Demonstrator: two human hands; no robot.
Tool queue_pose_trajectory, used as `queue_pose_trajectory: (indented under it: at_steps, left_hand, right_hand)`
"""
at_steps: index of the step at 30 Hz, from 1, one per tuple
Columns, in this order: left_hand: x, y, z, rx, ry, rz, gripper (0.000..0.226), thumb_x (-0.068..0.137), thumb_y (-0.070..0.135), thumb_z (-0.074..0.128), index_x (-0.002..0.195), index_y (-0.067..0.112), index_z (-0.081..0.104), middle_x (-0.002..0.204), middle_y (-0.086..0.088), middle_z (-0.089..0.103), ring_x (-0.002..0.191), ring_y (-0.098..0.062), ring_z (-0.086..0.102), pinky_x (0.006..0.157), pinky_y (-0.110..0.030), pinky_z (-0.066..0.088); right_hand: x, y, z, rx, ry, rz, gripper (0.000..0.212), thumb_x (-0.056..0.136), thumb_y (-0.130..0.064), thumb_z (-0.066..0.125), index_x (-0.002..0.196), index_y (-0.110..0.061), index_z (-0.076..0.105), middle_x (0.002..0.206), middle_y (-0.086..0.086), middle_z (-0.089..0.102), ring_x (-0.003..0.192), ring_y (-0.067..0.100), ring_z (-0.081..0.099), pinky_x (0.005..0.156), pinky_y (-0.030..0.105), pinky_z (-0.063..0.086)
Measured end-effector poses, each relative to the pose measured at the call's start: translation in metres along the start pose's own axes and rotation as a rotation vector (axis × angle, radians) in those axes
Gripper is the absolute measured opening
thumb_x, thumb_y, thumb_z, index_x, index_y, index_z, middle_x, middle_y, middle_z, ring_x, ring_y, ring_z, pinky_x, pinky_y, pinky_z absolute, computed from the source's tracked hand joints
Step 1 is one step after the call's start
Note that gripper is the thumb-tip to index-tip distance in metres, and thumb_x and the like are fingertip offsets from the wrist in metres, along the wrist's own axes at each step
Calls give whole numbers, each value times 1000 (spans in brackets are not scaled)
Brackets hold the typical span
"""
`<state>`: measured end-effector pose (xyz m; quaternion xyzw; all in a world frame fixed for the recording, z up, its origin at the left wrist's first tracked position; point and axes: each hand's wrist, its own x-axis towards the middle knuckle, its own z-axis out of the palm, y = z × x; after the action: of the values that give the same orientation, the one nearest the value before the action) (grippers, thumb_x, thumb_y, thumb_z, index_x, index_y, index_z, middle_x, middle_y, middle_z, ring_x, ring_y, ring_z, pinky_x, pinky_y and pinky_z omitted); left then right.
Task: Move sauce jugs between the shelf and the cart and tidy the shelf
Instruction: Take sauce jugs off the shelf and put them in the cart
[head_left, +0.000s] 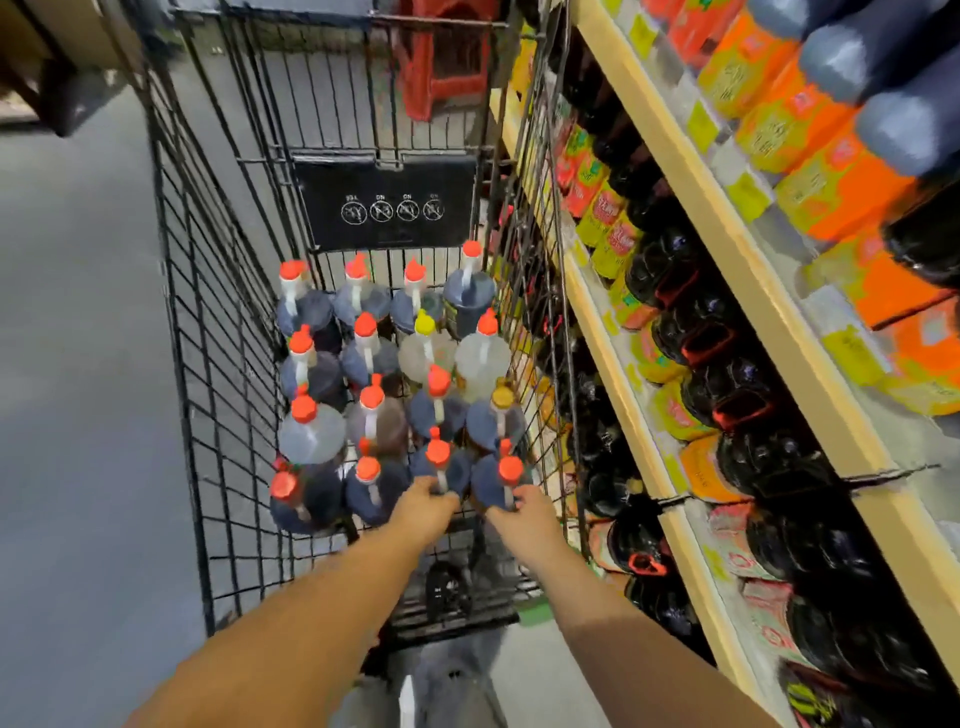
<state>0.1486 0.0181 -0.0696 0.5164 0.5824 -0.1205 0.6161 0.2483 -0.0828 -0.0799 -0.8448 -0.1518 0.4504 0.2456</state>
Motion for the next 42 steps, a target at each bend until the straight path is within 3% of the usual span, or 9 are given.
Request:
queue_pose_trajectory:
  at_steps: [4,7,10,18,22,26,32,34,42]
  left_hand:
    - [61,-29,16,-39,-5,-82,34,85,24,55,99,-7,51,69,-7,42,62,-21,38,66,-41,35]
    - [57,-20,17,-56,26,-115,18,79,18,57,83,1,52,79,-8,47,76,-29,48,70,-37,38]
    - [26,6,9,45,31,-107,26,80,11,57,64,15,37,77,-9,43,85,-27,42,74,-38,33]
    - [-38,41,-18,394,39,41,13,84,13,57,97,11,53,112,-13,58,114,-34,55,97,-35,46]
    - [-74,47,-34,571,54,222,12,85,20,52,80,15,61,91,-8,60,82,-26,56,75,-30,48]
    - [-131,59,-44,443,123,441,13,76,23,54,79,14,62,84,-8,61,85,-29,58,82,-40,53]
    - [-212,84,-53,335,129,814,25,65,6,64,52,11,44,63,-11,54,62,-24,51,53,-33,41]
    - [-243,90,-49,360,60,912,32,61,1,67,56,15,39,62,-9,38,59,-19,36,52,-29,27]
    - [-316,89,7,267,-318,999,34,63,28,80,81,16,55,79,-10,56,79,-37,60,73,-37,42]
  right_hand:
    - [11,6,0,-128,-25,20,23,82,-21,58,70,-22,39,93,10,46,73,25,46,56,30,32]
    - [12,12,2,-100,-17,-12,11,80,-14,61,84,-17,51,109,17,56,87,27,57,73,26,36]
    - [10,10,-1,-8,12,4,12,76,-9,62,75,-17,54,101,15,57,81,25,54,69,25,37]
    - [-34,-13,-27,175,-1,-24,19,85,-4,56,77,-10,41,67,5,41,59,19,45,47,21,41]
    - [-75,-21,-38,307,47,-95,33,85,3,58,75,-13,31,72,4,32,64,17,42,41,12,44]
    - [-133,-31,-48,406,208,-214,38,82,4,62,73,-15,30,67,3,26,56,15,30,45,23,36]
    - [-233,-38,-66,434,592,-400,49,75,4,70,65,-19,28,64,-2,27,58,15,29,50,18,30]
    - [-266,-31,-71,417,685,-425,51,74,3,71,65,-19,26,65,-1,27,59,13,27,52,18,28]
    - [-373,29,-106,432,1036,-375,43,75,-12,75,70,-14,33,73,7,39,69,20,39,59,32,29]
